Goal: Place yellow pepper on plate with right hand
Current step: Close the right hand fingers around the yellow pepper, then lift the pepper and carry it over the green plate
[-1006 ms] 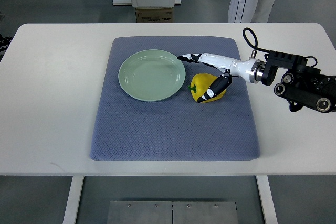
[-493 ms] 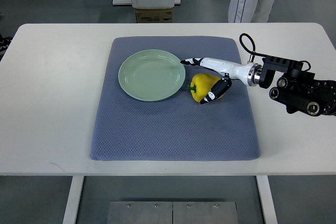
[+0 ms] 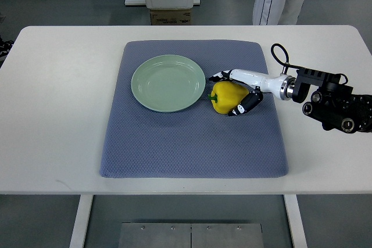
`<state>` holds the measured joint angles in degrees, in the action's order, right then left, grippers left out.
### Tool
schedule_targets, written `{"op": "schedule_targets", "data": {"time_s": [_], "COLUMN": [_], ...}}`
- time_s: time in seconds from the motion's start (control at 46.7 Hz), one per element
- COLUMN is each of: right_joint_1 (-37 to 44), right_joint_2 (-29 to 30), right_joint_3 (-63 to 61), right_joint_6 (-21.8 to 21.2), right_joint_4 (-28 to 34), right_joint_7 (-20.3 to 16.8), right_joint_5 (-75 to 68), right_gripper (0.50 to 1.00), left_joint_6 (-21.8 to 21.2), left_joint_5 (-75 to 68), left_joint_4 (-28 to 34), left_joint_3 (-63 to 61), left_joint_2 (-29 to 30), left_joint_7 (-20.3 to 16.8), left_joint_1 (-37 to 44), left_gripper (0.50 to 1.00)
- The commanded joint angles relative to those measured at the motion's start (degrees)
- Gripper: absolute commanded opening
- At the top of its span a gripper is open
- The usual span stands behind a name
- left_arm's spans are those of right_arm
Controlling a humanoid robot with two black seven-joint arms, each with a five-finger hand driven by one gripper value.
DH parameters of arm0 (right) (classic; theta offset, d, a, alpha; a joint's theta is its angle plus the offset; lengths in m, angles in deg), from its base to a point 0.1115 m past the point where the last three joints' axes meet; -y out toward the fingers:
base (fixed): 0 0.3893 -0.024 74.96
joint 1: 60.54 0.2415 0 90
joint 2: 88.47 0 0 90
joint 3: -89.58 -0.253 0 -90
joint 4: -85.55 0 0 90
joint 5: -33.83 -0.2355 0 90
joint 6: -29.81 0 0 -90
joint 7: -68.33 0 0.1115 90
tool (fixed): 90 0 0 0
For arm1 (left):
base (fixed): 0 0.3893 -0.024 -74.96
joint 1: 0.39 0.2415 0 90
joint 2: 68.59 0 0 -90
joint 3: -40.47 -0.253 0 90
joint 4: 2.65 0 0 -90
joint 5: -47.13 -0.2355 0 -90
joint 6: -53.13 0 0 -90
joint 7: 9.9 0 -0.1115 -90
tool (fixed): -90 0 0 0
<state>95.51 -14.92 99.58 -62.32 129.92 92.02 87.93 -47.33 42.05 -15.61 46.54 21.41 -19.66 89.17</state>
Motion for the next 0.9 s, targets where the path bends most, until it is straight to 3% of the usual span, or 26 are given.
{"op": "schedule_targets", "data": {"time_s": [0.0, 0.107, 0.493, 0.878], "right_joint_1": [0.0, 0.0, 1.6, 5.2], "right_joint_2": [0.0, 0.0, 0.1, 5.6], "right_joint_3": [0.0, 0.0, -1.8, -8.8], "right_joint_6": [-0.1, -0.1, 0.1, 0.2], "right_joint_4": [0.0, 0.0, -0.1, -0.1], "right_joint_7": [0.0, 0.0, -0.6, -6.1], "right_joint_5": [0.0, 0.0, -0.7, -1.3], "right_gripper": [0.663, 0.500, 0.500, 0.500], "left_joint_6": [0.0, 0.0, 0.0, 0.0], "left_joint_5": [0.0, 0.0, 0.0, 0.0], "left_joint_4": [0.0, 0.0, 0.0, 0.0], "left_joint_3": [0.0, 0.0, 0.0, 0.0], "left_joint_2": [0.0, 0.0, 0.0, 0.0], "left_joint_7": [-0.1, -0.1, 0.0, 0.0], "left_joint_1": [0.0, 0.0, 0.0, 0.0], "left_gripper": [1.000, 1.000, 1.000, 1.000]}}
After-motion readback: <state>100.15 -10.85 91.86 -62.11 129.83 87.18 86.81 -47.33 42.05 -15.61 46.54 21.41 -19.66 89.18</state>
